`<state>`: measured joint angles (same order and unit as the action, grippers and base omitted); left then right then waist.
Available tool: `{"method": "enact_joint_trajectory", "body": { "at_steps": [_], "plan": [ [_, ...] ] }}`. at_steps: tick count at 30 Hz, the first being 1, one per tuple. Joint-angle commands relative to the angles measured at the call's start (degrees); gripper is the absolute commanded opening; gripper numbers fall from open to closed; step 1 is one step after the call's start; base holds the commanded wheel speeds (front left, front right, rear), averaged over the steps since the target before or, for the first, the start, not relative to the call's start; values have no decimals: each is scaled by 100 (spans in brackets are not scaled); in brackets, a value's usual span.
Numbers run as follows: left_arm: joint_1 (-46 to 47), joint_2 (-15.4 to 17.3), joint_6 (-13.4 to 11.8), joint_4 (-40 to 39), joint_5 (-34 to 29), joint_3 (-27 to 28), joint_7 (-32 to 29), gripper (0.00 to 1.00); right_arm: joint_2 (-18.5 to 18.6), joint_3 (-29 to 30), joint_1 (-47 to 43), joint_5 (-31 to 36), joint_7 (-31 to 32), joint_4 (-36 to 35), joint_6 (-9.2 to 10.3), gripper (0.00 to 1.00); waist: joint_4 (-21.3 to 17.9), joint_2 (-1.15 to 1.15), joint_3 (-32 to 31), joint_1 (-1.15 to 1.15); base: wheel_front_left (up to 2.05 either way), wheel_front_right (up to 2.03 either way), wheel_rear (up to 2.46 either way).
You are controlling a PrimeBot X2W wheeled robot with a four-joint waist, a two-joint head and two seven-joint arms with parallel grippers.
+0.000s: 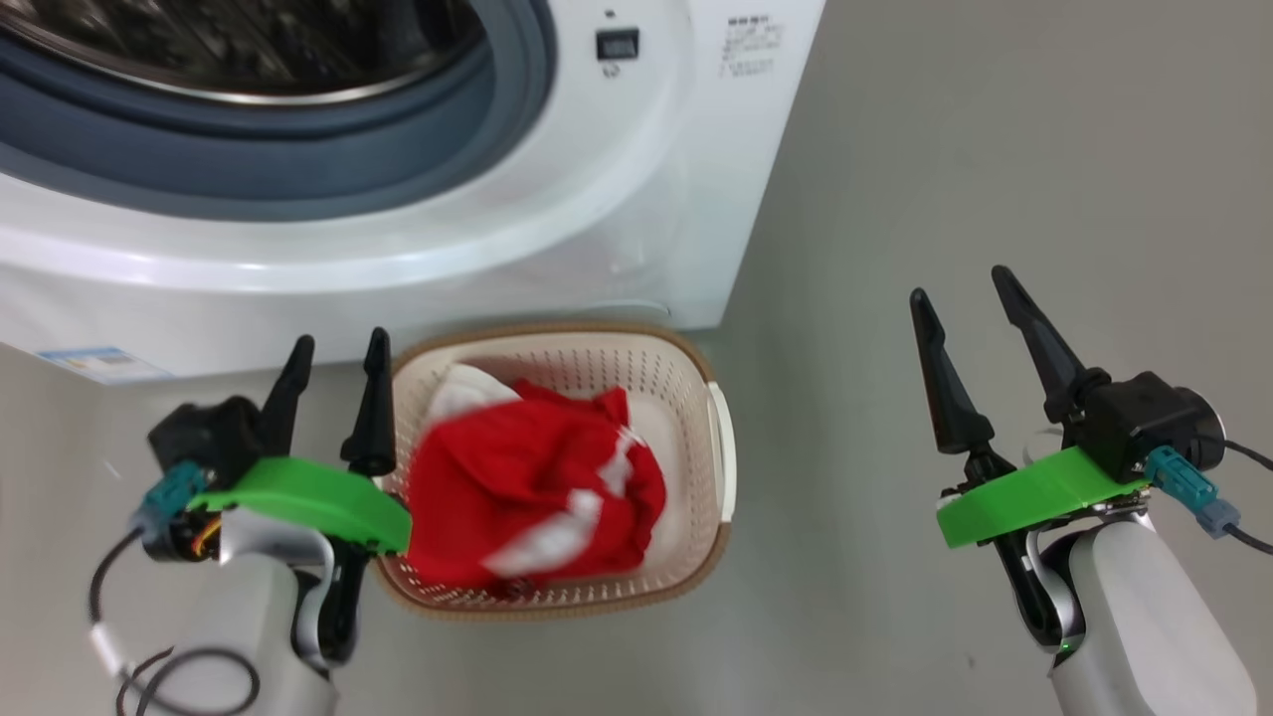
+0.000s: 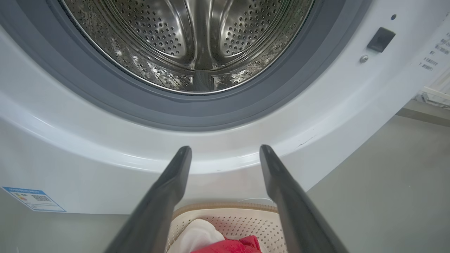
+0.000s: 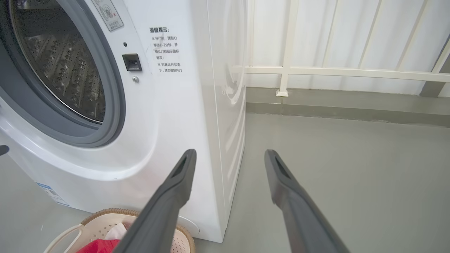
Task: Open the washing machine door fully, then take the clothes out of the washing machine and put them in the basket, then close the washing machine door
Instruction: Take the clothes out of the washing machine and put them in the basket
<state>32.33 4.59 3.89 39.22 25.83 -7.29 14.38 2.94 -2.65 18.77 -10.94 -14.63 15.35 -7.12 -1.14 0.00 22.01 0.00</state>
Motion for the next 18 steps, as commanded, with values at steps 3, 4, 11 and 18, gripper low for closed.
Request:
{"method": "enact_joint_trajectory", "body": {
  "at_steps": [3, 4, 11, 18],
  "plan": [
    [-463, 105, 23, -833, -268, 350, 61, 100, -6, -114, -128, 54, -37, -86, -36, 100, 181, 0, -468, 0, 0, 0, 0],
    [-583, 96, 38, -988, -352, 372, 61, 100, -6, -120, -145, 62, -37, -75, -36, 100, 185, 0, -535, 0, 0, 0, 0],
    [-1204, 30, -93, -1851, -817, 690, 62, 100, -6, -6, -247, 155, -37, -48, -36, 100, 195, 0, -939, 0, 0, 0, 0],
    [-1804, -18, -113, -2415, -1081, 956, 62, 100, -6, 172, -583, 197, -37, -208, -36, 100, 182, 0, -1505, 0, 0, 0, 0]
  ]
}}
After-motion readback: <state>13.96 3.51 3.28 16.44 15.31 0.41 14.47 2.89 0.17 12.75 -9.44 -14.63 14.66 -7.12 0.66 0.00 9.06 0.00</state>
